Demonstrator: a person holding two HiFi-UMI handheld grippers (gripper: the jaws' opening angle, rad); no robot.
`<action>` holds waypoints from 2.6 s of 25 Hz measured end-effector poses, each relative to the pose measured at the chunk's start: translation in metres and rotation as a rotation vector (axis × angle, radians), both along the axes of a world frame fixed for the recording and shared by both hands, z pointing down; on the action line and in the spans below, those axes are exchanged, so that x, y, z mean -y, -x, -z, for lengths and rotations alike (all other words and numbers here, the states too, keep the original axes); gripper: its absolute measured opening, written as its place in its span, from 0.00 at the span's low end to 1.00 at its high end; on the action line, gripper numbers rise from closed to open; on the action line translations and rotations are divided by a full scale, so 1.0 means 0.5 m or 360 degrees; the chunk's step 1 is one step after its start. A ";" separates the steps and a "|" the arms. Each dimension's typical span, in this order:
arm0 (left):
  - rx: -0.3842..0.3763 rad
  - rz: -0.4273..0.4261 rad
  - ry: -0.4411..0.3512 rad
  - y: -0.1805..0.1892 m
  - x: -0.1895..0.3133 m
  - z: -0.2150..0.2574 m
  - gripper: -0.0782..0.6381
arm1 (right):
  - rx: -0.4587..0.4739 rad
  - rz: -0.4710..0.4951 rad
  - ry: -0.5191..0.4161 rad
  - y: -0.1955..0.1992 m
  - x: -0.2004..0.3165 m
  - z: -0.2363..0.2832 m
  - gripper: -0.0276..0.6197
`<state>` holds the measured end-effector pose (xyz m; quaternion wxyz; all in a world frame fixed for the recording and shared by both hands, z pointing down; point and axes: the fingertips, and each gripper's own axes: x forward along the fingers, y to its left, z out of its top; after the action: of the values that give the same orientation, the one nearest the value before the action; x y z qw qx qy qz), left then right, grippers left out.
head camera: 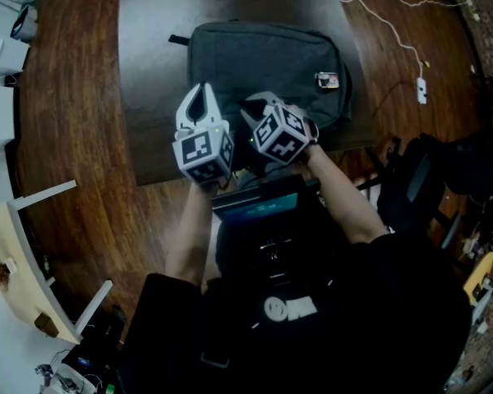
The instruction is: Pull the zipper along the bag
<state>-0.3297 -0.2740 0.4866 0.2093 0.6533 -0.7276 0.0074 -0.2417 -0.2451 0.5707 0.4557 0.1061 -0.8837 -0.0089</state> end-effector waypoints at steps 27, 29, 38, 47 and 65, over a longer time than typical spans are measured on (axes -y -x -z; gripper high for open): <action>0.0092 -0.0058 0.0096 -0.051 0.047 -0.090 0.11 | 0.0003 0.0308 0.0025 -0.061 0.015 0.017 0.12; 0.0075 -0.0038 0.0104 -0.047 0.050 -0.090 0.11 | 0.0010 0.0311 0.0034 -0.067 0.018 0.017 0.12; 0.0175 -0.0006 0.0155 -0.047 0.058 -0.107 0.11 | 0.0063 0.0358 0.0050 -0.097 0.029 0.023 0.12; 0.0215 0.0015 0.0223 -0.049 0.060 -0.121 0.11 | 0.0085 0.0370 0.0091 -0.136 0.039 0.017 0.12; 0.0269 0.0071 0.0279 -0.048 0.064 -0.132 0.11 | 0.0110 0.0371 0.0138 -0.231 0.065 0.000 0.12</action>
<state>-0.3056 -0.3060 0.5525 0.2036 0.6132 -0.7535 0.1215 -0.1263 -0.2774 0.5708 0.4251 -0.0168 -0.9048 -0.0199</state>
